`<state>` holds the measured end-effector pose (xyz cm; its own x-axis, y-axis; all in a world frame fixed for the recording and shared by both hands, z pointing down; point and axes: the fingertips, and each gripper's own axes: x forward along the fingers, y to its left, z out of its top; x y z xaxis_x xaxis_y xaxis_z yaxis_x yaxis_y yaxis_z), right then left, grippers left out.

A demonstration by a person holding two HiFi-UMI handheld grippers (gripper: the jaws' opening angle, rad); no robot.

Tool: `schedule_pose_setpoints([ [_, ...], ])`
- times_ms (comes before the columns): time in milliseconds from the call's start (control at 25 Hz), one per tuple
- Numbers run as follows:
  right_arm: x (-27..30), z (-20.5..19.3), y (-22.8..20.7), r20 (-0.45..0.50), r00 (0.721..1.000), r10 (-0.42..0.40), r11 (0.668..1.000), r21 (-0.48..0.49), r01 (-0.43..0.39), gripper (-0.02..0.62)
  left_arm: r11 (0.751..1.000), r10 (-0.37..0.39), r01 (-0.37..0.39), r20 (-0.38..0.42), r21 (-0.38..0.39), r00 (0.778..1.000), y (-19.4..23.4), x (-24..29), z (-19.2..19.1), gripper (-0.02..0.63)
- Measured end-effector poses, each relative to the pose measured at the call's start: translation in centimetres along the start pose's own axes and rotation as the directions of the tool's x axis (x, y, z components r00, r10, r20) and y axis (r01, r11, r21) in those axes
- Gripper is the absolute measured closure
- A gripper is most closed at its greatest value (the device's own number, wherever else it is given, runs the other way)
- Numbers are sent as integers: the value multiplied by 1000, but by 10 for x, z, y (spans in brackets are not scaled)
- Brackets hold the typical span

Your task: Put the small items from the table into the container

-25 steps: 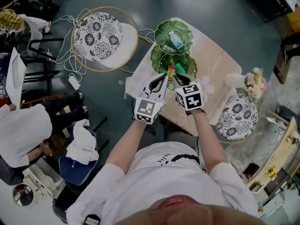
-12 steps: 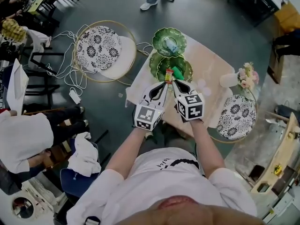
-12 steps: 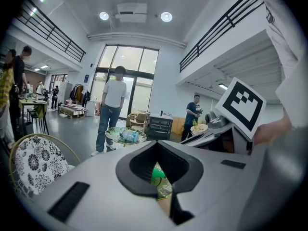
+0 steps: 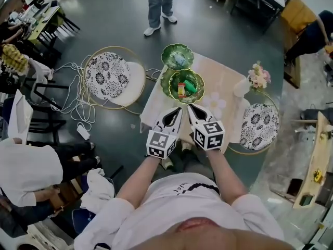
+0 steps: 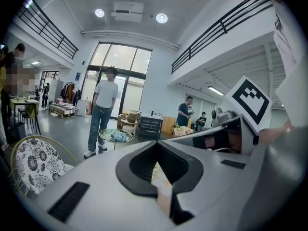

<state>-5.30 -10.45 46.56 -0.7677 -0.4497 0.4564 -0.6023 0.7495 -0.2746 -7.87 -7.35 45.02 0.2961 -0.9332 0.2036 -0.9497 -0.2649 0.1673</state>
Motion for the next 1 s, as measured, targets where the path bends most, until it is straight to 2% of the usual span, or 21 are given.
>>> schedule_pose_setpoints([
  [200, -37, 9, 26, 78, 996, -31, 1000, 3, 31, 575, 999, -36, 37, 30, -16, 999, -19, -32, 21, 598],
  [640, -96, 26, 66, 210, 974, -84, 996, -1, 86, 580, 995, -98, 98, 94, 9, 991, -58, -84, 58, 598],
  [1000, -114, 28, 89, 259, 962, -88, 996, -3, 92, 580, 996, -93, 92, 124, 18, 988, -61, -109, 63, 598],
])
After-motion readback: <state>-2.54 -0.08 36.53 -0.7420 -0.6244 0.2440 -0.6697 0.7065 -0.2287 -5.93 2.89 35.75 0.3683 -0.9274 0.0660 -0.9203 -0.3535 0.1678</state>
